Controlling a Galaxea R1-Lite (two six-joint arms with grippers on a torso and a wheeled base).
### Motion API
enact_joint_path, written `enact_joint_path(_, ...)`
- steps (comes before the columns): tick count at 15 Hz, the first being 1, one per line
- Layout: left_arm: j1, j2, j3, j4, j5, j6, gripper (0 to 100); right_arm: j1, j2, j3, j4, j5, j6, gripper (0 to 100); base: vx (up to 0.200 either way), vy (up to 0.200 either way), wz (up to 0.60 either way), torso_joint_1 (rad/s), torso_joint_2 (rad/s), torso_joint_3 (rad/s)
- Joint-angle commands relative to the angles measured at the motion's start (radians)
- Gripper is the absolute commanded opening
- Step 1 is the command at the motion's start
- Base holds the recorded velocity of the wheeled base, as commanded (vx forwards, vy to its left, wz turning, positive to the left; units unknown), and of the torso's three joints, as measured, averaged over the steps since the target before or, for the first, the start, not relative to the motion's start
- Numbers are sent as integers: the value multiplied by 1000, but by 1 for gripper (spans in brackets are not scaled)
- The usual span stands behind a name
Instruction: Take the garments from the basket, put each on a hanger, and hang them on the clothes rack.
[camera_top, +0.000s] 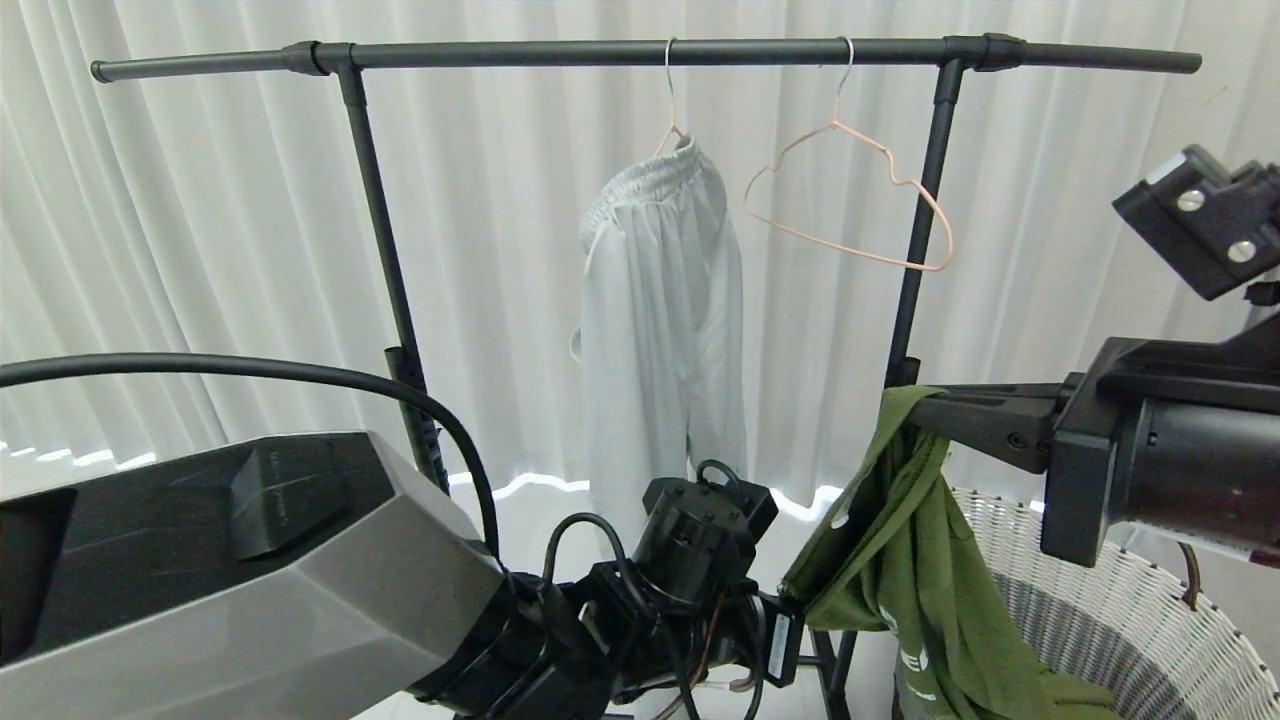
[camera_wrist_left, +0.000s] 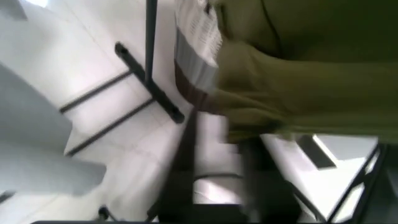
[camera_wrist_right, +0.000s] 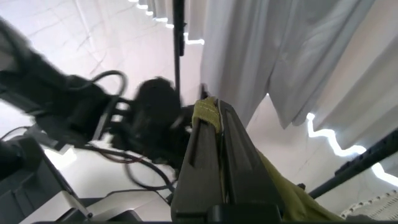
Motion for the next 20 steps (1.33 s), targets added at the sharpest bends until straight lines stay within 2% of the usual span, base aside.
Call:
enact_joint_path(1,-6,-113,112,-20,-2,0,0,-23,0,8,0,1,0,0,0,0,0,0,0,0)
enact_joint_path(7,-4,-408,320,-14,23,14,0,-34,14,66,0,1,54,0,0,0,0,0,0,0)
enact_joint_path(8,-3,-486,320,55,21,14,0,-34,26,77,-6,1,49,0,0,0,0,0,0,0)
enact_joint_path(10,11,-666,245,311,21,6,0,-34,57,74,-27,-2,40,0,0,0,0,0,0,0)
enact_joint_path(12,52,-804,90,554,23,-9,0,-34,78,75,-101,-2,9,0,0,0,0,0,0,0)
enact_joint_path(13,68,-824,43,607,23,-11,0,-34,83,74,-119,-2,3,0,0,0,0,0,0,0)
enact_joint_path(14,100,-862,-85,715,24,-11,0,-34,87,69,-156,-5,-29,0,0,0,0,0,0,0)
enact_joint_path(17,135,-890,-283,896,55,3,0,-37,58,41,-155,-9,-72,0,0,0,0,0,0,0)
enact_joint_path(18,138,-897,-312,951,70,29,0,-47,44,41,-153,-13,-86,0,0,0,0,0,0,0)
enact_joint_path(20,161,-923,-321,1075,118,166,0,-66,-3,41,-100,-34,-123,0,0,0,0,0,0,0)
